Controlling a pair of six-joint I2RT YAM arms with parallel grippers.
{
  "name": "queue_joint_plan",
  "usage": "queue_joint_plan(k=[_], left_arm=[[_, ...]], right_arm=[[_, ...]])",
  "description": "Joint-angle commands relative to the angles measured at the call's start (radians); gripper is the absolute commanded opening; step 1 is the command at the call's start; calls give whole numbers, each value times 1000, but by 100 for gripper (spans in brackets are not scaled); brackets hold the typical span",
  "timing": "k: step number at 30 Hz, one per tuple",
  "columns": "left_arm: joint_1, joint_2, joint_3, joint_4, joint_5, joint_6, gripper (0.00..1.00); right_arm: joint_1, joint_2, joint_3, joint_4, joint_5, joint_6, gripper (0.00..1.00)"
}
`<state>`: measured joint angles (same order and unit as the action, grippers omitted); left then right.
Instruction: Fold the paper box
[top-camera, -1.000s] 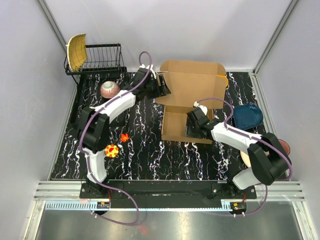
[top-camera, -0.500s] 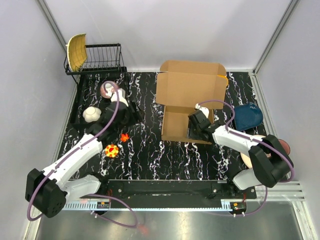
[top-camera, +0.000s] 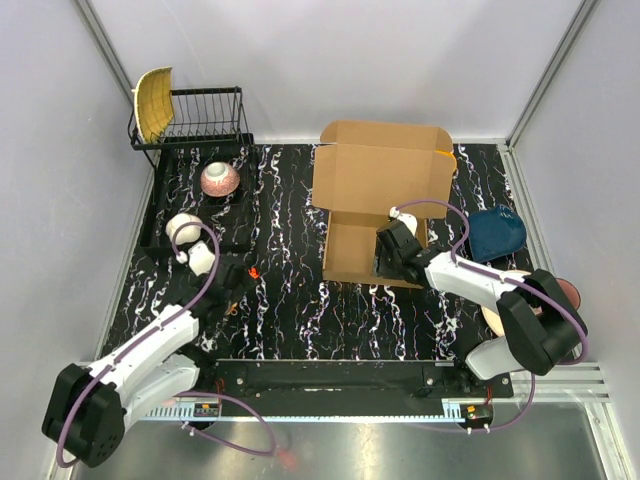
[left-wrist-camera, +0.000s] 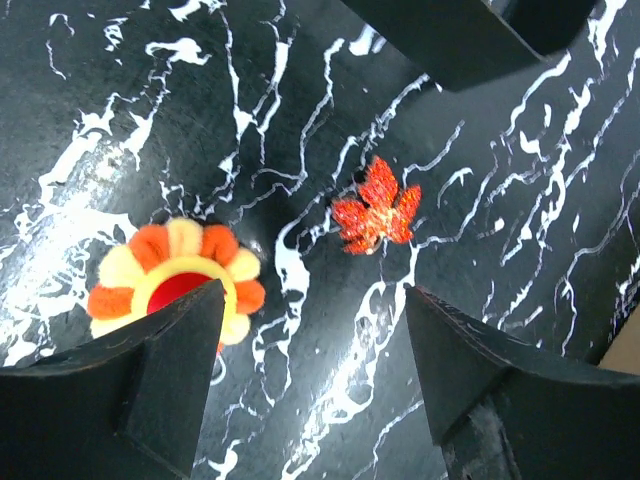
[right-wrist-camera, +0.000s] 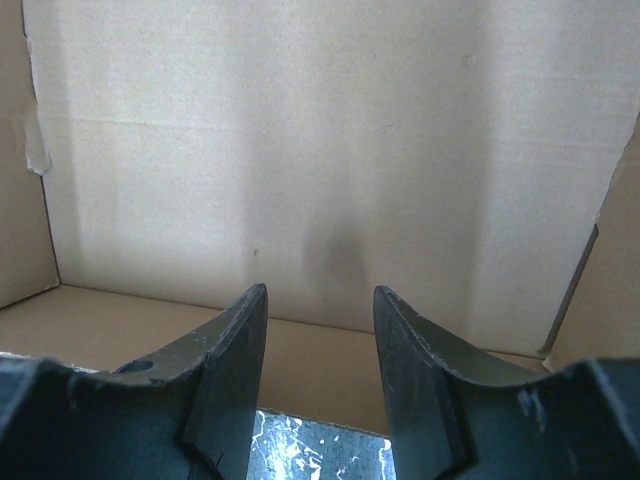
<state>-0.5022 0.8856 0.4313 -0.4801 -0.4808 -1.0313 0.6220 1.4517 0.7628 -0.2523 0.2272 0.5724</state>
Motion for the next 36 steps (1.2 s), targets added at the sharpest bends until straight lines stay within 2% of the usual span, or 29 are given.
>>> queue_joint_plan(k=[1,7,12,18,22,27,36], left_arm=[[48,4,-61,234,19,-32,75],[96,16,-121,454,120,22,71],[120,-1,-135,505,143,33,70],[174,98,-186,598,191,-12,65],[189,150,-247,754,231,-38,65],[203,191,-287,817,260,-44,64],[208,202,-305,856,306,-16,51]], right_arm=[[12,-33,-16,39,21,-14,53],[12,-42,-31,47,21,-22,53],[12,-48,-34,54,24,-28,53],[12,-33,-31,71,4,-25,53],[10,-36,-36,74,-2,-26,53],[12,-39,-37,76,0,-37,53],[10,-34,-36,76,-2,-39,53]])
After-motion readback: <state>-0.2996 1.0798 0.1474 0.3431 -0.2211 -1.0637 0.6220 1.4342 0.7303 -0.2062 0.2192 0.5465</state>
